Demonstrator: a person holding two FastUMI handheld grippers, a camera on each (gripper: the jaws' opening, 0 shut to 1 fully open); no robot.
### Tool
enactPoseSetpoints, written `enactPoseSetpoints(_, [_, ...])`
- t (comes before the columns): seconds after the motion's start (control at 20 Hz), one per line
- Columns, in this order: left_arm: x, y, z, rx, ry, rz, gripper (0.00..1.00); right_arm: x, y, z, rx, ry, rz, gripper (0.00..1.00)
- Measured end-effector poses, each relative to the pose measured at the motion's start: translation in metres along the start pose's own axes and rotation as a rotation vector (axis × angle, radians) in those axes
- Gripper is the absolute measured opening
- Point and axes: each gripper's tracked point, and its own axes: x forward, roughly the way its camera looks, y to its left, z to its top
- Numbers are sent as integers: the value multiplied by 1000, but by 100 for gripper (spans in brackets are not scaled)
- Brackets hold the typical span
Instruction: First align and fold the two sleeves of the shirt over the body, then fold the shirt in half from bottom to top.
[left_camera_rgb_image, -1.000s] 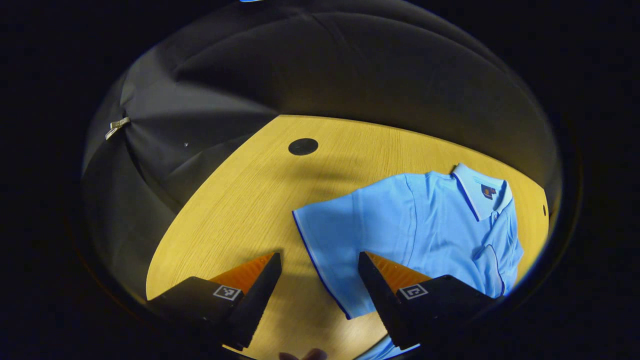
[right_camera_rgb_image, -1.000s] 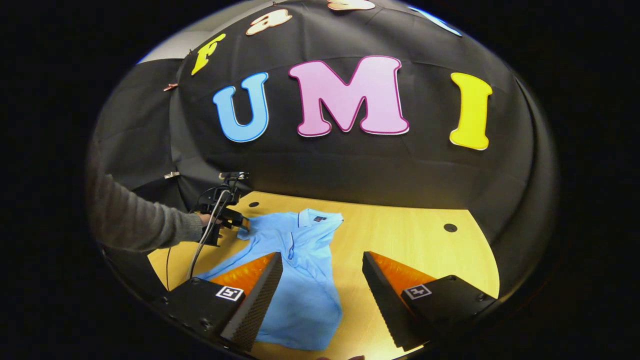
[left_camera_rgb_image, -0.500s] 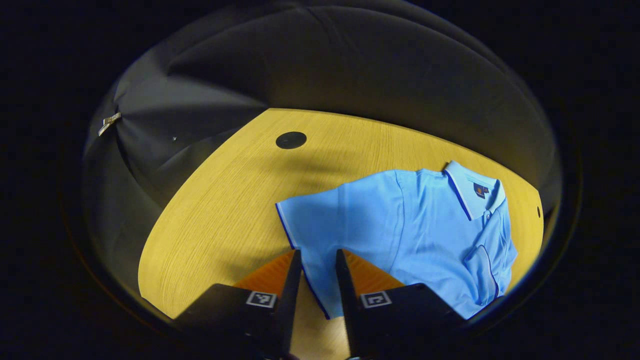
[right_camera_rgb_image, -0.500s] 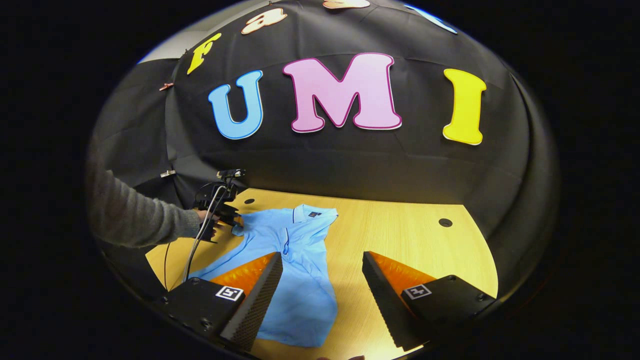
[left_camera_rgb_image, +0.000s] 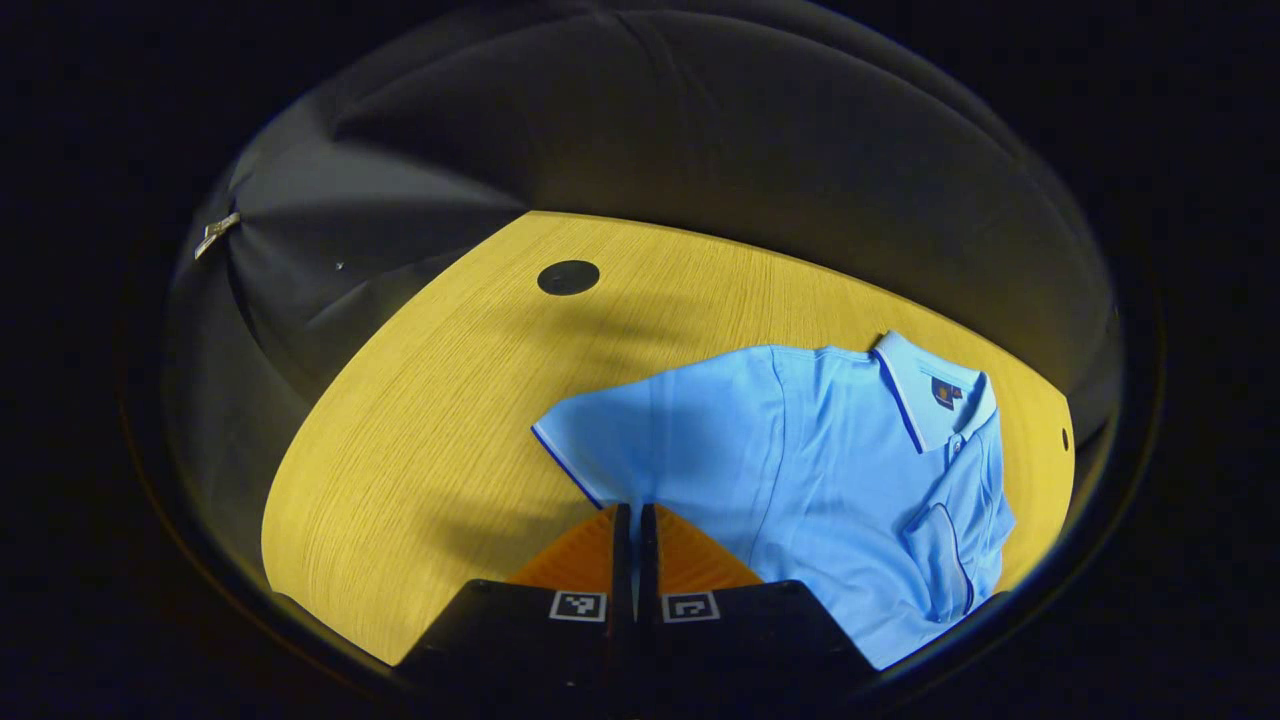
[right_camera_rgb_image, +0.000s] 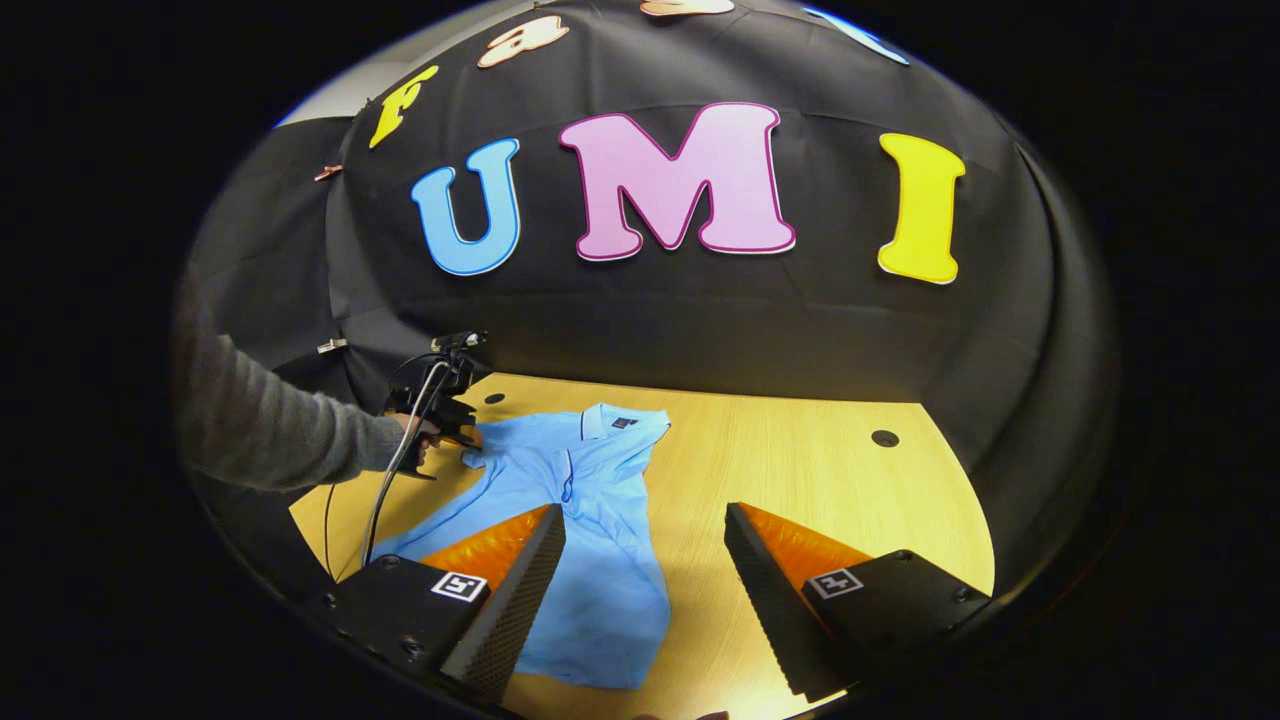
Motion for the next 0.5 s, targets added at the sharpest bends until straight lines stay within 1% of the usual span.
enactPoseSetpoints(0.15, [-3, 1, 4, 8, -16, 6, 6, -1, -1, -2, 11, 7, 2, 100])
enactPoseSetpoints(0.25, [-7, -5, 12, 4, -47, -14, 6, 0, -1, -2, 12, 6, 2, 99])
enactPoseSetpoints(0.4, [-14, -21, 18, 17, -72, -69, 6, 0, 1, -3, 10, 7, 6, 100])
enactPoseSetpoints(0.5, [-22, -39, 23, 18, -97, -128, 6, 2, 3, -4, 10, 9, 9, 100])
